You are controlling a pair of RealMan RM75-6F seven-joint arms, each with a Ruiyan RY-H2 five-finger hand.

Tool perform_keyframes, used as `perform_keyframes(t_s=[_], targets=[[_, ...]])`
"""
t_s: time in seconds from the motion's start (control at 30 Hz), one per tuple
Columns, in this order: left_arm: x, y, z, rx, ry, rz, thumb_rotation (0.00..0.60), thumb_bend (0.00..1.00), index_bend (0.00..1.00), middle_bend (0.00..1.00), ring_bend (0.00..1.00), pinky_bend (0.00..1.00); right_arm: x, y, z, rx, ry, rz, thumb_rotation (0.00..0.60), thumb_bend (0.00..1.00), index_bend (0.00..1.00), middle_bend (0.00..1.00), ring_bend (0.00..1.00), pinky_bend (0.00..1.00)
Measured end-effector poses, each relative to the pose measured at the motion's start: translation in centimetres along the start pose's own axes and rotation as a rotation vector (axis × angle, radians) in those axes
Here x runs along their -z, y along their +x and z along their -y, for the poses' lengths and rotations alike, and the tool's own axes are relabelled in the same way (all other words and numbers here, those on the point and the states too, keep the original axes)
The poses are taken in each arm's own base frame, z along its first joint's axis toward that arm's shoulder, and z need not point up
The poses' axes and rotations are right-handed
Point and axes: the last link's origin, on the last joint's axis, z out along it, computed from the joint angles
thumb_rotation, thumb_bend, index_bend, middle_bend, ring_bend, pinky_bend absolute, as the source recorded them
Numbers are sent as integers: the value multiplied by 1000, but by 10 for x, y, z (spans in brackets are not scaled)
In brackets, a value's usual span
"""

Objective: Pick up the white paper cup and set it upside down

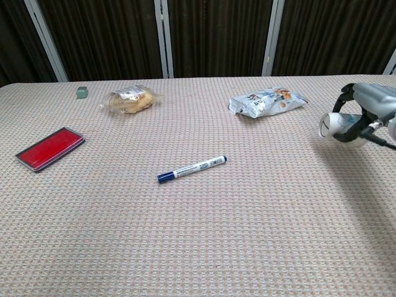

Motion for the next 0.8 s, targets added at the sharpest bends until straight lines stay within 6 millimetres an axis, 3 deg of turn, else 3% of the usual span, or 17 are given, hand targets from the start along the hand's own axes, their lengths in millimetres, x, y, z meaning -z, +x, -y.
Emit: perform_keyframes(t_s=[0.37,0.53,0.8], targets=[[0,0,0,-5,2,-2,600,46,0,0,0,0,1,22,14,-829,-109,231,600,174,428,24,0,0],[0,0,-1,-7,1,-3,600,46,0,0,0,0,2,24,10,-933,-93,231,600,162,428,24,0,0],[0,-1,0,-6,1,-2,600,46,0,0,0,0,3,8,7,-924,-95,209,600,121,390,19,0,0]])
